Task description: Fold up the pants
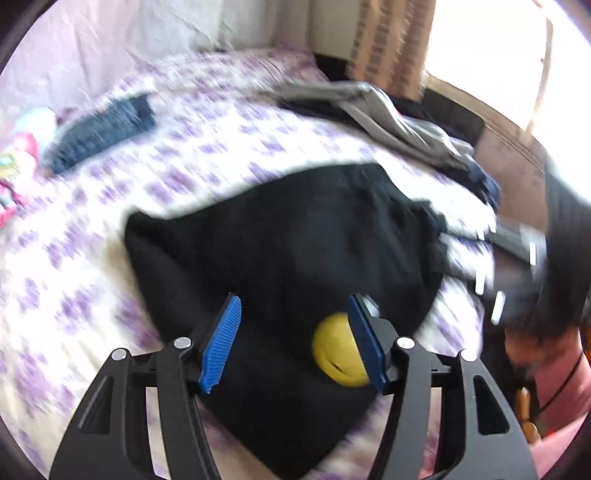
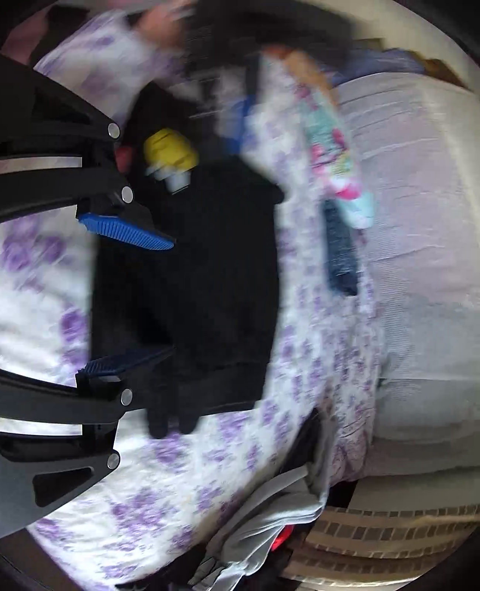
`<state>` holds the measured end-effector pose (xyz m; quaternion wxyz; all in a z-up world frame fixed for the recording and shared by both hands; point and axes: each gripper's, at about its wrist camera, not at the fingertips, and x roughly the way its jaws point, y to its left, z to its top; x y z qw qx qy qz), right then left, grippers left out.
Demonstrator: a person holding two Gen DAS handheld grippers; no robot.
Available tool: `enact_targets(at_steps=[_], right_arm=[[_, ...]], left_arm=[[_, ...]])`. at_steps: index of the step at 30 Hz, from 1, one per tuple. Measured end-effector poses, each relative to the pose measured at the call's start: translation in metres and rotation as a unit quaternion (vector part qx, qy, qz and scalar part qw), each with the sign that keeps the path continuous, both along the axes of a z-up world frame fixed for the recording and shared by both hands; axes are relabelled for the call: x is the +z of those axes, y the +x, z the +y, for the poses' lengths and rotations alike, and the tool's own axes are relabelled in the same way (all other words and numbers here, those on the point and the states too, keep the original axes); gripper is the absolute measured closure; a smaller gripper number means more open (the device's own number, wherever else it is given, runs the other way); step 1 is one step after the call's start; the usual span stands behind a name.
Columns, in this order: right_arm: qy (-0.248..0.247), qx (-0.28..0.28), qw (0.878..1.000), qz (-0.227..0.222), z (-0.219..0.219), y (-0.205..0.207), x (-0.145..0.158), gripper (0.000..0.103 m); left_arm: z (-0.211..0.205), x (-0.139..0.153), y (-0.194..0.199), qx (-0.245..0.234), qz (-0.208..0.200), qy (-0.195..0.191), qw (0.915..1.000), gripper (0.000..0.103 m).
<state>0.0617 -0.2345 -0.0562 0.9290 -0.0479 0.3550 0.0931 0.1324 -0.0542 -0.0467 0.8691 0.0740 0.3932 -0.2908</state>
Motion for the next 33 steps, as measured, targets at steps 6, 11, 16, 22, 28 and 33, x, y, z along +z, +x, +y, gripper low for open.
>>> enact_targets(at_steps=[6, 11, 16, 22, 28, 33], right_arm=[[0.007, -0.017, 1.000, -0.022, -0.004, -0.010, -0.016, 0.043], [0.026, -0.012, 0.999, -0.027, -0.009, -0.012, -0.019, 0.042], [0.041, -0.012, 0.999, -0.034, -0.014, -0.014, -0.023, 0.042], [0.070, 0.008, 0.996, -0.060, -0.017, -0.028, -0.008, 0.042], [0.084, 0.084, 0.990, -0.081, -0.005, -0.051, -0.002, 0.038], [0.003, 0.072, 0.997, -0.022, 0.006, -0.042, -0.030, 0.038]], left_arm=[[0.027, -0.009, 0.092, 0.086, 0.023, -0.008, 0.9960, 0.044], [0.057, -0.044, 0.136, 0.124, 0.084, -0.027, 0.9884, 0.042], [0.074, -0.030, 0.132, 0.183, 0.048, -0.007, 0.9820, 0.037], [0.086, 0.009, 0.081, 0.172, 0.032, -0.062, 0.9827, 0.038], [0.056, 0.004, 0.000, 0.091, 0.028, -0.088, 0.9916, 0.037], [0.034, -0.051, -0.025, 0.095, 0.054, -0.002, 0.9940, 0.036]])
